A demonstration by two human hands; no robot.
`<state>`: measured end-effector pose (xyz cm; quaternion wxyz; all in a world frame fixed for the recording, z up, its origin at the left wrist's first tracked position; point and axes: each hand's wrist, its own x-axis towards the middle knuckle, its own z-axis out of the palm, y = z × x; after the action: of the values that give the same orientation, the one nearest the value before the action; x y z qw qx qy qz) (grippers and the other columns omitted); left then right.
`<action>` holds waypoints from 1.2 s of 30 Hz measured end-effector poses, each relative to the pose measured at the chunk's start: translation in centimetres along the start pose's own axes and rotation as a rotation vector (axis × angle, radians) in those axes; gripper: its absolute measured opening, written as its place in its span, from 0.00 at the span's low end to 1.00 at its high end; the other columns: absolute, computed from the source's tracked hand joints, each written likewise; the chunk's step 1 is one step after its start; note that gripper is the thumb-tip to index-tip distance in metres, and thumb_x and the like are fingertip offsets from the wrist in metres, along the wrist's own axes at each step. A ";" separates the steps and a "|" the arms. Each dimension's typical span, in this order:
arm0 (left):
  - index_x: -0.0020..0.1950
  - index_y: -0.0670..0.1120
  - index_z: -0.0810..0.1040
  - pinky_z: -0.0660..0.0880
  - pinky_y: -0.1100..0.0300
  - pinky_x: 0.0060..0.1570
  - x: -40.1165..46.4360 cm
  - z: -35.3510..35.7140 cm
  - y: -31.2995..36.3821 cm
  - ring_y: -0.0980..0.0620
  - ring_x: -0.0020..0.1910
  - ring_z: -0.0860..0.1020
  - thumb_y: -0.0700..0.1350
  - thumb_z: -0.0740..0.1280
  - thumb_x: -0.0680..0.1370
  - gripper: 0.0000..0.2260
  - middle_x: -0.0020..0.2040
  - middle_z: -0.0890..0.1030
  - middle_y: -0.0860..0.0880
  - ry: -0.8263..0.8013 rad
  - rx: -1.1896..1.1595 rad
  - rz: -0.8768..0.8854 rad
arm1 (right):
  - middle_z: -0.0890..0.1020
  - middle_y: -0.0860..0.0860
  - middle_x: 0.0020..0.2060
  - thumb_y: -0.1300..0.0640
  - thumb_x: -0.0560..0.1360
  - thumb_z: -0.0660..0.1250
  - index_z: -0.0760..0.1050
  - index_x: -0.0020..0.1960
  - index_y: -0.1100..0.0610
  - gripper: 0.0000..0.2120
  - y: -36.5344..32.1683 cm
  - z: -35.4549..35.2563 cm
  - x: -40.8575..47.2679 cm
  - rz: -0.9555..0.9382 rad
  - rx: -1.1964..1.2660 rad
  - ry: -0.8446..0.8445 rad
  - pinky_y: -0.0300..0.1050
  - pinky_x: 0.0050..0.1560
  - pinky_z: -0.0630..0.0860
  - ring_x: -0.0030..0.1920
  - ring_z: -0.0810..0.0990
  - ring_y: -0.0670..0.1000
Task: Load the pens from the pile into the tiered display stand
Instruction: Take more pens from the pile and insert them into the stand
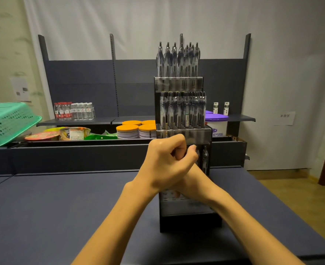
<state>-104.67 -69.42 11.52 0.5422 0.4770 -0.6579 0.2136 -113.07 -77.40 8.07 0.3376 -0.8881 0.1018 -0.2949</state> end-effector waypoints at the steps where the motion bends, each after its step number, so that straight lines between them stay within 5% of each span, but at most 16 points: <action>1: 0.30 0.42 0.67 0.62 0.66 0.28 0.1 -0.2 -0.2 0.53 0.26 0.65 0.43 0.67 0.74 0.15 0.26 0.66 0.50 0.003 0.009 -0.001 | 0.77 0.41 0.41 0.63 0.75 0.70 0.75 0.51 0.48 0.11 -0.2 0.2 0.4 0.000 0.064 -0.015 0.27 0.50 0.74 0.46 0.78 0.33; 3: 0.30 0.42 0.68 0.62 0.67 0.28 0.3 -0.7 -0.6 0.54 0.26 0.66 0.43 0.67 0.74 0.14 0.26 0.67 0.51 0.008 0.027 -0.007 | 0.84 0.50 0.41 0.60 0.74 0.71 0.80 0.47 0.50 0.06 -0.3 0.1 0.2 0.016 0.144 -0.033 0.50 0.43 0.83 0.44 0.84 0.54; 4: 0.31 0.42 0.69 0.62 0.66 0.28 0.3 -0.9 -0.9 0.53 0.27 0.66 0.42 0.67 0.75 0.14 0.26 0.67 0.51 0.013 0.039 -0.012 | 0.85 0.50 0.41 0.59 0.74 0.72 0.81 0.47 0.49 0.06 -0.3 0.1 0.0 0.039 0.179 -0.055 0.54 0.40 0.82 0.40 0.83 0.60; 10: 0.31 0.43 0.69 0.63 0.67 0.28 0.7 -1.8 -1.8 0.51 0.28 0.68 0.42 0.67 0.75 0.14 0.27 0.69 0.51 0.014 0.112 -0.007 | 0.84 0.48 0.41 0.56 0.74 0.72 0.83 0.52 0.52 0.07 -0.7 0.1 0.0 0.106 0.219 -0.107 0.39 0.30 0.75 0.29 0.78 0.50; 21: 0.33 0.40 0.72 0.71 0.50 0.29 0.8 -3.3 -3.2 0.48 0.29 0.72 0.45 0.64 0.76 0.14 0.29 0.74 0.46 0.110 0.227 0.002 | 0.84 0.50 0.41 0.57 0.73 0.73 0.82 0.48 0.57 0.05 -0.2 0.2 0.1 0.101 0.172 -0.081 0.43 0.33 0.79 0.37 0.83 0.55; 28: 0.32 0.43 0.70 0.67 0.52 0.25 -0.8 -4.7 -4.9 0.53 0.26 0.69 0.47 0.65 0.76 0.14 0.27 0.69 0.53 0.079 0.371 -0.119 | 0.83 0.56 0.40 0.64 0.73 0.72 0.71 0.56 0.53 0.16 -1.3 -1.1 -0.4 0.080 0.240 0.092 0.41 0.29 0.76 0.28 0.80 0.44; 32: 0.31 0.47 0.69 0.60 0.62 0.28 -2.2 -4.4 -5.5 0.55 0.26 0.68 0.46 0.68 0.75 0.14 0.27 0.70 0.55 0.004 0.457 -0.209 | 0.84 0.58 0.40 0.62 0.78 0.65 0.68 0.53 0.58 0.07 -1.8 -2.2 -0.4 0.132 0.325 0.225 0.39 0.19 0.69 0.22 0.76 0.55; 36: 0.32 0.49 0.68 0.62 0.62 0.27 -3.0 -4.3 -5.6 0.55 0.27 0.69 0.48 0.68 0.76 0.14 0.27 0.71 0.55 -0.067 0.498 -0.268 | 0.84 0.57 0.41 0.56 0.81 0.61 0.70 0.49 0.53 0.02 -1.5 -3.1 -0.2 0.123 0.242 0.394 0.39 0.19 0.68 0.22 0.77 0.54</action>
<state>-97.84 -67.36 8.81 0.4097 0.6850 -0.5340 0.2789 -115.08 -77.91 10.86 0.4324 -0.7588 0.1835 -0.4512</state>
